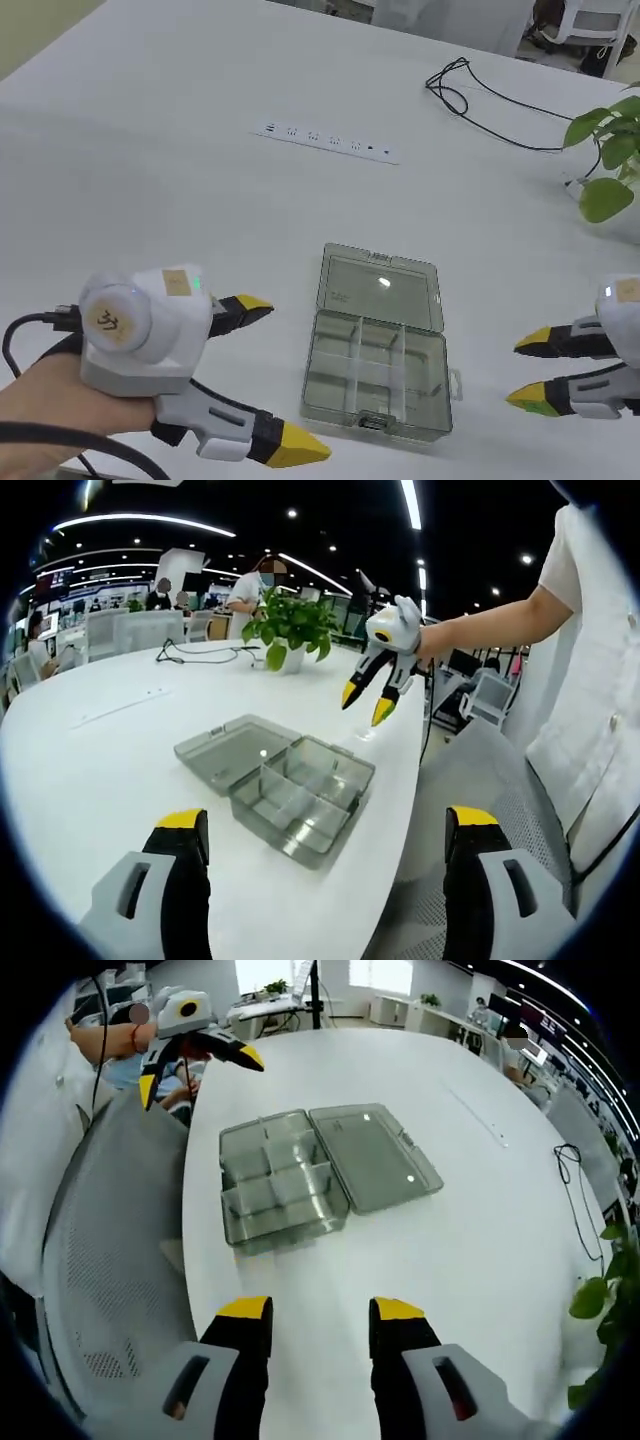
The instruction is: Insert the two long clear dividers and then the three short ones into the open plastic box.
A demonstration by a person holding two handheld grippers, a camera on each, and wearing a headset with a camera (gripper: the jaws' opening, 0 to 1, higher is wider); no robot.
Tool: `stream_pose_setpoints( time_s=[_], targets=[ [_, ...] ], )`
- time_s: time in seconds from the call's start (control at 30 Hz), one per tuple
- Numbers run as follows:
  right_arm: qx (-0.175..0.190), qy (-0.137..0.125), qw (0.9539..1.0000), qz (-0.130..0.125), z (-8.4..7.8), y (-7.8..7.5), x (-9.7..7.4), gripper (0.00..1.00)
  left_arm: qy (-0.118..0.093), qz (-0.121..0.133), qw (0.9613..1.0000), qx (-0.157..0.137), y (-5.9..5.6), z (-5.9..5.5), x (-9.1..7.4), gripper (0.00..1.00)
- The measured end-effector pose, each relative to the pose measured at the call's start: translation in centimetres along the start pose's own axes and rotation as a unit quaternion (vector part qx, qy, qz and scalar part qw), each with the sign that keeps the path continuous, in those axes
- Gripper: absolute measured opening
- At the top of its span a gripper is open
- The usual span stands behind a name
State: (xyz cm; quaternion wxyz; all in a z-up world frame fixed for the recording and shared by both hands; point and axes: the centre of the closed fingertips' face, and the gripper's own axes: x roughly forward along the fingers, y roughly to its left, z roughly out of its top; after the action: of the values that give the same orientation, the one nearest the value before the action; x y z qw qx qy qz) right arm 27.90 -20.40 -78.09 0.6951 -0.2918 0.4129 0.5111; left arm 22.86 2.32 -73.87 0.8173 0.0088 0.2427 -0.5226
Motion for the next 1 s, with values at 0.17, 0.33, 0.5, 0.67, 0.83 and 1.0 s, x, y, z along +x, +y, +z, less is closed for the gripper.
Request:
stream_pose_setpoints(
  time_s=[0.17,0.33,0.5,0.67,0.83,1.0],
  targets=[
    [-0.002,0.043,0.9990,-0.004,-3.8,-0.9,-0.2,0.42,0.000,-0.001,1.0000,-0.001,-0.1,0.1,0.0,1.00],
    [-0.014,0.081,0.9966,-0.006,-6.6,-1.6,0.1,0.43,0.000,-0.002,1.0000,-0.002,-0.1,0.1,0.1,1.00],
    [-0.039,0.123,0.9917,-0.001,-9.1,-2.1,0.7,0.44,0.001,-0.002,1.0000,-0.003,-0.1,0.1,0.1,1.00],
    [-0.055,0.145,0.9878,0.006,-10.4,-2.5,1.2,0.44,0.000,-0.001,1.0000,-0.005,0.0,0.2,0.0,0.99],
    [-0.054,0.153,0.9867,0.009,-11.1,-2.9,1.6,0.44,0.001,-0.001,1.0000,-0.005,0.0,0.2,0.1,0.99],
    [-0.061,0.168,0.9838,0.013,-12.1,-2.8,1.8,0.44,-0.001,-0.001,1.0000,-0.006,0.1,0.3,0.1,0.98]
  ],
)
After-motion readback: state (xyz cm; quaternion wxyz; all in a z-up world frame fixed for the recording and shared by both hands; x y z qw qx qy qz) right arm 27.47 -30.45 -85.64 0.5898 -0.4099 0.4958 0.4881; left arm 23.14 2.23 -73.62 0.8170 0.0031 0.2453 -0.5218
